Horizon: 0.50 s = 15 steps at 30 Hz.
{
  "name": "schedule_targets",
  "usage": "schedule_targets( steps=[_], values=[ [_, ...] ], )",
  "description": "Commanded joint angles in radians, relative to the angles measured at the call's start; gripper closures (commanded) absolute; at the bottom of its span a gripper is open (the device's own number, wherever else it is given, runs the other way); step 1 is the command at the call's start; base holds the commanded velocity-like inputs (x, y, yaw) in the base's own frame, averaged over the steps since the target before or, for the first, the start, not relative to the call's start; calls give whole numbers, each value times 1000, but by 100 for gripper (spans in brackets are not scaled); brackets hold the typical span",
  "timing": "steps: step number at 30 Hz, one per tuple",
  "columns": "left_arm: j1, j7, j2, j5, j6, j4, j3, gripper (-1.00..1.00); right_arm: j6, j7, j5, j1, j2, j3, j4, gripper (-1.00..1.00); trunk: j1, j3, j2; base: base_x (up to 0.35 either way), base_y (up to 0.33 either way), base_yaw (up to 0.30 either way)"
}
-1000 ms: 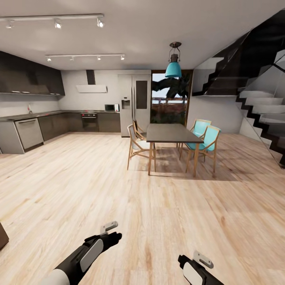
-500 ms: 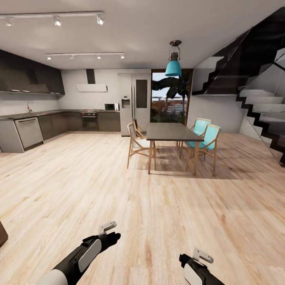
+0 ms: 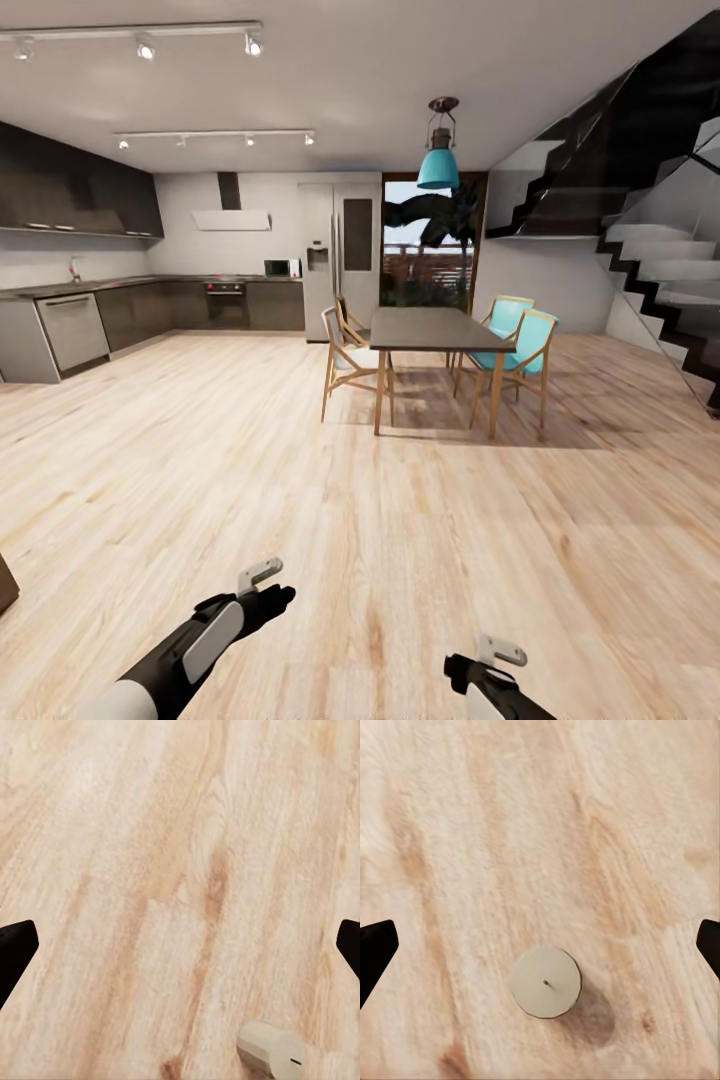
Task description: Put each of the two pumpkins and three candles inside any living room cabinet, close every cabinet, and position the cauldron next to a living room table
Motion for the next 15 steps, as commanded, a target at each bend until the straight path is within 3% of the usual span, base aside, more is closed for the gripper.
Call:
schedule_targets(
  steps=[1, 3, 8, 12, 15],
  values=[
    [-1, -2, 4, 14, 2, -4, -8, -100, 4, -7, -7, -1, 0, 9, 0, -100, 4, -4, -8, 0, 0, 0],
    [-1, -112, 17, 36, 15, 1, -8, -100, 20, -7, -6, -1, 0, 9, 1, -100, 11, -11, -22, 0, 0, 0],
    [-1, -346, 73, 48, 84, 4, -9, -100, 38, -6, -4, -1, 0, 9, 0, -100, 31, -26, -57, 0, 0, 0],
    [-1, -391, 81, 50, 94, 5, -9, -100, 39, -5, -3, -1, 1, 12, 0, -100, 46, -39, -85, 0, 0, 0],
    [-1, -402, 84, 51, 96, 5, -9, -100, 39, -6, 9, -1, 1, 42, 0, -100, 57, -48, -106, 0, 0, 0]
  ],
)
